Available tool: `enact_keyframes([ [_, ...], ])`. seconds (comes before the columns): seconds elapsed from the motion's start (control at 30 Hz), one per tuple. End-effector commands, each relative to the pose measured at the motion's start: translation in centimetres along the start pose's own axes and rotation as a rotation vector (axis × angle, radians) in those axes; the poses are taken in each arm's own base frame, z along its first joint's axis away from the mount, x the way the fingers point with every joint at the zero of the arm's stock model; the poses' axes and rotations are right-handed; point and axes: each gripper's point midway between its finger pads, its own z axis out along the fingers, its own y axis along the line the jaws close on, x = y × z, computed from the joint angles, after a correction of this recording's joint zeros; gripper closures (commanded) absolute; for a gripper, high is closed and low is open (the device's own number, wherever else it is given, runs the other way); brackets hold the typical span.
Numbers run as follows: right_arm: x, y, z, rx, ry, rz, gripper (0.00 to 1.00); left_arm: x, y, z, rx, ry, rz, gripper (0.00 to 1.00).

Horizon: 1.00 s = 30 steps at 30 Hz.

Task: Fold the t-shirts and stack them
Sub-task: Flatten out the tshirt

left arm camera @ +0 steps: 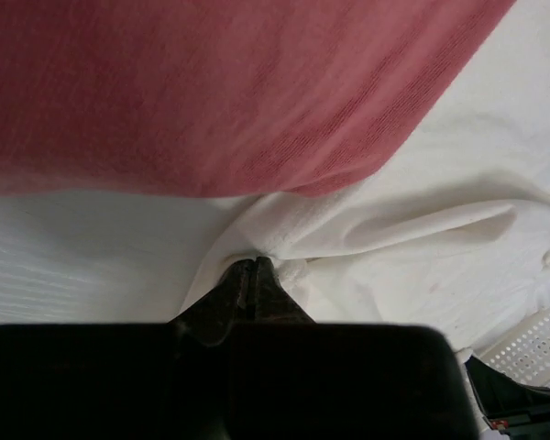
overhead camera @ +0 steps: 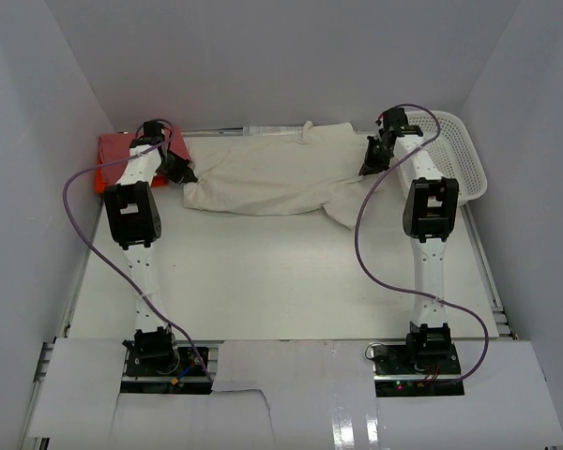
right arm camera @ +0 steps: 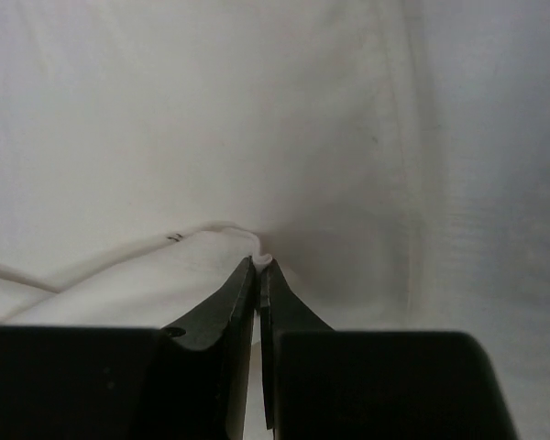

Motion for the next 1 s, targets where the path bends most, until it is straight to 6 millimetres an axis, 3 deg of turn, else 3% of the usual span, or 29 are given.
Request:
enact_keyframes([
  [0.0, 0.1, 1.2, 1.0, -0.095, -0.01, -0.024, 0.92, -0.1, 1.9, 0.3, -0.079, -0.017, 0.039, 1.0],
  [0.03, -0.9, 2.1, -0.4, -0.119, -0.052, -0.042, 0.92, -0.3, 1.1, -0.4, -0.057, -0.029, 0.055, 1.0],
  [0.07, -0.4, 2.2, -0.4, -0.128, -0.05, -0.047, 0.92, -0.6, 0.5, -0.9, -0.037, -0.04, 0.083, 1.0],
  [0.2, -4.6, 4.3, -4.9, -0.161, -0.198, -0.131, 0.92, -1.9, -3.6, -4.3, 0.086, -0.08, 0.195, 1.0],
  [0.23, -6.3, 5.5, -7.1, -0.189, -0.252, -0.168, 0.92, -2.5, -5.3, -6.2, 0.135, -0.108, 0.223, 1.0],
  [0.3, -7.7, 6.8, -9.3, -0.215, -0.307, -0.205, 0.92, -3.0, -6.7, -8.2, 0.182, -0.139, 0.262, 1.0],
  [0.37, -9.3, 8.4, -13.1, -0.252, -0.391, -0.26, 0.92, -3.0, -8.6, -11.0, 0.256, -0.167, 0.301, 1.0],
  [0.4, -9.5, 8.9, -14.1, -0.258, -0.409, -0.274, 0.92, -2.8, -9.7, -12.0, 0.312, -0.164, 0.325, 1.0],
  [0.43, -9.9, 9.8, -16.6, -0.274, -0.45, -0.295, 0.92, -2.5, -10.3, -12.9, 0.339, -0.163, 0.336, 1.0],
  [0.47, -10.1, 10.4, -17.9, -0.29, -0.478, -0.314, 0.92, -1.9, -11.3, -14.5, 0.396, -0.156, 0.354, 1.0],
  [0.53, -9.2, 11.3, -20.2, -0.323, -0.492, -0.328, 0.92, -1.2, -11.8, -15.8, 0.438, -0.147, 0.368, 1.0],
  [0.67, -6.7, 11.7, -22.1, -0.347, -0.466, -0.324, 0.92, 0.5, -10.9, -17.6, 0.442, -0.129, 0.379, 1.0],
  [0.7, -6.0, 11.6, -22.0, -0.346, -0.447, -0.32, 0.92, 1.3, -9.4, -16.7, 0.404, -0.107, 0.365, 1.0],
  [0.73, -4.7, 11.4, -22.0, -0.343, -0.42, -0.313, 0.92, 1.3, -9.0, -18.3, 0.39, -0.144, 0.373, 1.0],
  [0.8, -3.1, 10.9, -21.7, -0.335, -0.388, -0.302, 0.92, 1.8, -7.5, -18.8, 0.348, -0.162, 0.367, 1.0],
  [0.83, -2.4, 11.1, -22.5, -0.341, -0.39, -0.302, 0.92, 2.3, -5.9, -19.4, 0.307, -0.185, 0.357, 1.0],
  [0.87, -0.4, 10.4, -21.3, -0.341, -0.34, -0.285, 0.92, 2.5, -5.0, -19.7, 0.289, -0.196, 0.355, 1.0],
  [0.9, 0.0, 10.8, -22.5, -0.353, -0.365, -0.289, 0.92, 2.5, -4.2, -20.3, 0.275, -0.211, 0.348, 1.0],
  [0.93, 2.0, 10.2, -21.4, -0.361, -0.318, -0.267, 0.92, 3.2, -2.8, -21.1, 0.256, -0.231, 0.343, 1.0],
  [0.97, 2.8, 10.5, -21.6, -0.381, -0.312, -0.267, 0.92, 3.5, -1.9, -21.5, 0.245, -0.238, 0.335, 1.0],
])
